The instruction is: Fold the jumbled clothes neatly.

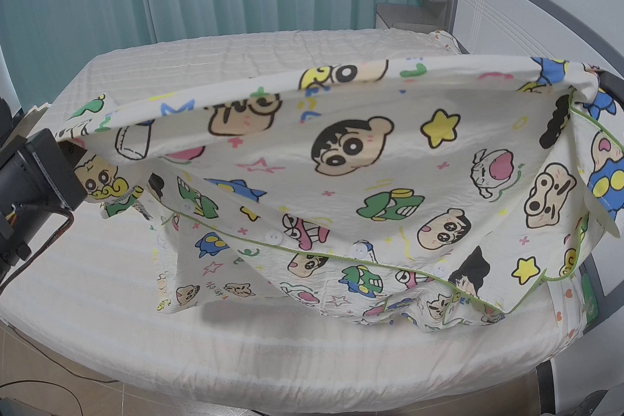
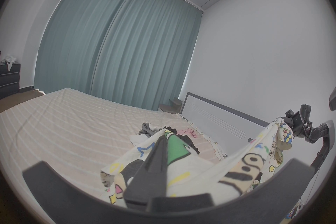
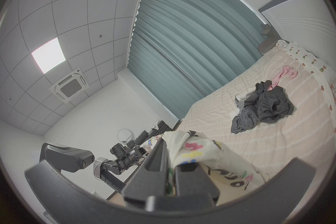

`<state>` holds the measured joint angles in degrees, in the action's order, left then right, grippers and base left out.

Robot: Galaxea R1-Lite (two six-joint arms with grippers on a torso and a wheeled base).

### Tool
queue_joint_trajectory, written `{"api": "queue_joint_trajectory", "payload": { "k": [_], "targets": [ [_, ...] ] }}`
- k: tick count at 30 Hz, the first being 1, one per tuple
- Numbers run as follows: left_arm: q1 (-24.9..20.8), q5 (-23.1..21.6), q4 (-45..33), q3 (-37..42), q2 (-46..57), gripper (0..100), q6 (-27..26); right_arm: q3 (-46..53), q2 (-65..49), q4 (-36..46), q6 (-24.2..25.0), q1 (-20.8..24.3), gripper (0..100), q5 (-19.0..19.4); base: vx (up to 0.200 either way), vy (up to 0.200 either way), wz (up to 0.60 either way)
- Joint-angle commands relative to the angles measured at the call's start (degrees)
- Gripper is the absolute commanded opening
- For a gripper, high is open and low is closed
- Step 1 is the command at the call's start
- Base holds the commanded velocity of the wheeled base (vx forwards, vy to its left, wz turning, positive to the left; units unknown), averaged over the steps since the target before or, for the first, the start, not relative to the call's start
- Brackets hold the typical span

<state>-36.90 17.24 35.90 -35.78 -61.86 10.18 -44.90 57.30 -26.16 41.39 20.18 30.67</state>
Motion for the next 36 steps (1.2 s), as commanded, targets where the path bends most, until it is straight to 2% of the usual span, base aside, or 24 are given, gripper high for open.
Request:
{"api": "queue_joint_trajectory", "payload": {
  "k": [1, 36],
  "targets": [
    [0.69, 0.08, 0.05, -0.08, -0.28, 0, 0.02, -0.01, 0.27, -0.03, 0.01, 0.04, 0, 0.0, 0.0, 0.2, 0.0],
    [4.38, 0.16, -0.04, -0.34, -0.28, 0, -0.25, -1.95, 3.52, -0.12, -0.69, 3.82, 0, -0.09, 0.0, 0.2, 0.0]
  ]
}}
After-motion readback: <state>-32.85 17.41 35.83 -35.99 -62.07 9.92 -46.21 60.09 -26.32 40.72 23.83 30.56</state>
